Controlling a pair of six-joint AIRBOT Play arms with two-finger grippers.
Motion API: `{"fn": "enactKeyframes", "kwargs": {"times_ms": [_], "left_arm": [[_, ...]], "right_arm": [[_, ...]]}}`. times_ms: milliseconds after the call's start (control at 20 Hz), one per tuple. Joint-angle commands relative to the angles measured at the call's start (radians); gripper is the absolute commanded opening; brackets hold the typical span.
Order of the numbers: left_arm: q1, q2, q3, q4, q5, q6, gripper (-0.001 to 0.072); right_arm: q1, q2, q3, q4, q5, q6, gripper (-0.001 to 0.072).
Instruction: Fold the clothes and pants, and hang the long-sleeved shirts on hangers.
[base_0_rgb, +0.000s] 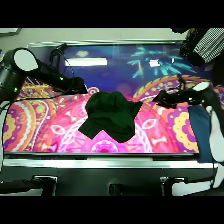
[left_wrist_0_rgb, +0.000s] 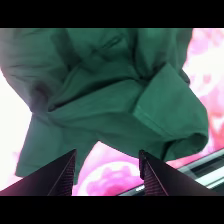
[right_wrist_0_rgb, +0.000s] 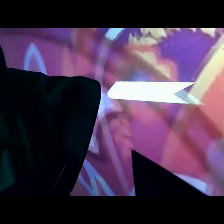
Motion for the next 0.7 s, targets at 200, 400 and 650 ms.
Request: {"fn": "enactKeyframes", "kwargs": {"times_ms": [200,400,650], "left_arm": [[0.050,-0.015,-0.003,0.028,-0.002,-0.001,0.0515],[0.090,-0.017,-0.005,0.028,0.000,0.003,0.0541],[0.136,-0.017,-0.005,0.028,0.000,0.026,0.0541]], "right_arm": [[0.126,-0.126,0.002,0.039,-0.178,-0.095,0.0426],[0.132,-0.130,0.002,0.038,-0.229,-0.103,0.0426],[0.132,-0.130,0.002,0.037,-0.260,-0.106,0.0426]]}}
